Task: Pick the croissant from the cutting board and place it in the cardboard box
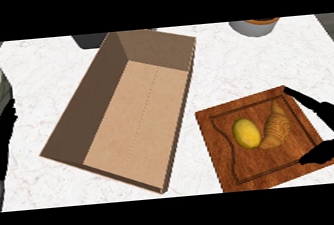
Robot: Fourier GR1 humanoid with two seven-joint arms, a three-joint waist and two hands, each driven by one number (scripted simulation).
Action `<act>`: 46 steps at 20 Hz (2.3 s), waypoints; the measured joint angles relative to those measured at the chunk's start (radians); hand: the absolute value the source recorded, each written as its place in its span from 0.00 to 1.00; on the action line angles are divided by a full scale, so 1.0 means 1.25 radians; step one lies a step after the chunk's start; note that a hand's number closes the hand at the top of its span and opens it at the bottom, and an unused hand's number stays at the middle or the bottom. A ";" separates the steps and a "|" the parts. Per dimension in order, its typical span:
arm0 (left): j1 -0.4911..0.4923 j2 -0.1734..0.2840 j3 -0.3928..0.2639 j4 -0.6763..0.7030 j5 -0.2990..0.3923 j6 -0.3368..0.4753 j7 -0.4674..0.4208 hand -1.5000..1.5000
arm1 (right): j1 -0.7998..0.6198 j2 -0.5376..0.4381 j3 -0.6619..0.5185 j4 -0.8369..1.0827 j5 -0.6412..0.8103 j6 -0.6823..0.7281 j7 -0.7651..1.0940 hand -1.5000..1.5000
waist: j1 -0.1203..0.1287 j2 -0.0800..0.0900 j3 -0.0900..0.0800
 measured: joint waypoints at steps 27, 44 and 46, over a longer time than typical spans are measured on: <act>-0.007 -0.097 0.121 -0.009 -0.121 -0.102 0.012 0.50 | 0.056 0.138 -0.048 -0.187 0.147 0.121 0.133 0.00 | 0.000 0.000 0.000; -0.038 -0.128 0.152 0.014 -0.165 -0.121 0.013 0.50 | -0.053 0.210 -0.092 -0.076 0.336 -0.132 0.089 1.00 | 0.000 -0.001 -0.001; -0.035 -0.130 0.151 0.012 -0.168 -0.120 0.007 0.50 | -0.098 0.199 -0.063 -0.058 0.370 -0.118 0.079 1.00 | 0.007 0.000 -0.001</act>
